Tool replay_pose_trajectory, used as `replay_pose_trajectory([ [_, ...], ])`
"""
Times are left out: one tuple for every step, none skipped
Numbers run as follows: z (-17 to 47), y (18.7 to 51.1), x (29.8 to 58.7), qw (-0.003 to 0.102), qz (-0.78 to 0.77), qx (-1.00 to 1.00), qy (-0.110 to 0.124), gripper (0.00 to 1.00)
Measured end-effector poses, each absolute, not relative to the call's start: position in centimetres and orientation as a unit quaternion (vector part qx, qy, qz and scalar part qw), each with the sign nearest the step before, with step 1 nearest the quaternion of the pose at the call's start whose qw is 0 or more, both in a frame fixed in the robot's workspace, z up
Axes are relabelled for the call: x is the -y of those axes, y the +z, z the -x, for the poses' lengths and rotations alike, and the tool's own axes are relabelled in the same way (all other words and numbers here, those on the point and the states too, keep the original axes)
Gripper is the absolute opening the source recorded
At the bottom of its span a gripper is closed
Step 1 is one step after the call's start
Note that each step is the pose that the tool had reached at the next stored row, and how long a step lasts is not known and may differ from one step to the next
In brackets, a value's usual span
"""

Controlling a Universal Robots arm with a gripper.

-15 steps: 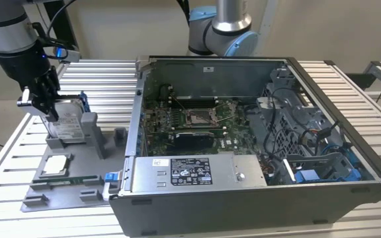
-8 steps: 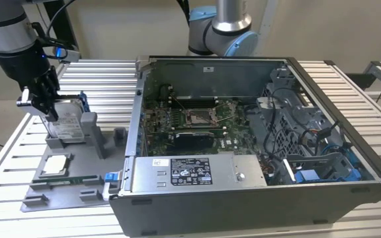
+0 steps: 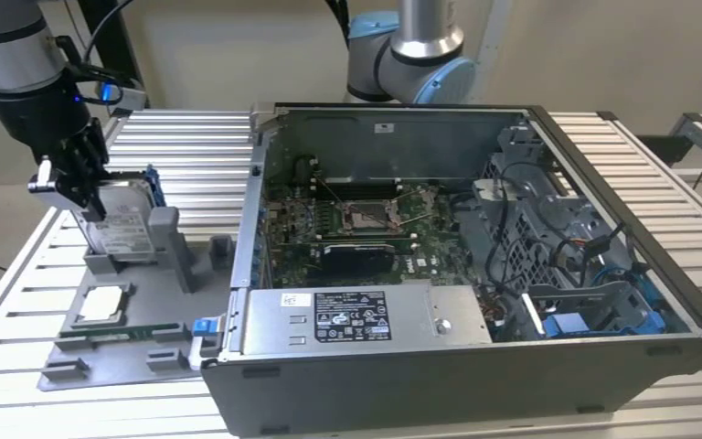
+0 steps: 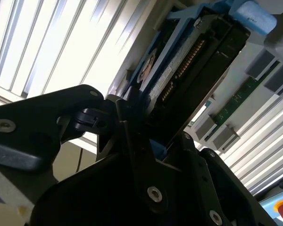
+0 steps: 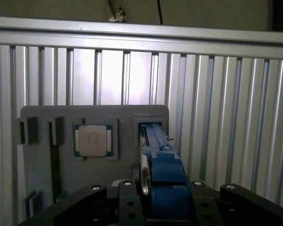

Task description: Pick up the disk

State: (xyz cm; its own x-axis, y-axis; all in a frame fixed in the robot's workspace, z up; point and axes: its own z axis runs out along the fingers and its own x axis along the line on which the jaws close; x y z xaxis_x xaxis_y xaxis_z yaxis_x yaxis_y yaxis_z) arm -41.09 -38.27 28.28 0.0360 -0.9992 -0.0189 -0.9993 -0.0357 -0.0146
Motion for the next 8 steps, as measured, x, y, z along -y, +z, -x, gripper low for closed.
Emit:
replay_pose_trajectory([
  [41.09,28.28,38.27,0.012,0.720,-0.694,0.002,0.00],
  [41.11,28.32,38.27,0.012,0.720,-0.694,0.002,0.00],
  [41.15,28.40,38.27,0.012,0.720,-0.694,0.002,0.00],
  [41.18,28.51,38.27,0.012,0.720,-0.694,0.001,0.00],
  [41.21,28.66,38.27,0.012,0.720,-0.694,0.001,0.00],
  [41.25,28.81,38.27,0.013,0.720,-0.694,0.001,0.00],
  [41.29,28.94,38.27,0.013,0.720,-0.694,0.000,0.00],
  [41.34,29.12,38.27,0.014,0.720,-0.694,-0.001,0.00],
])
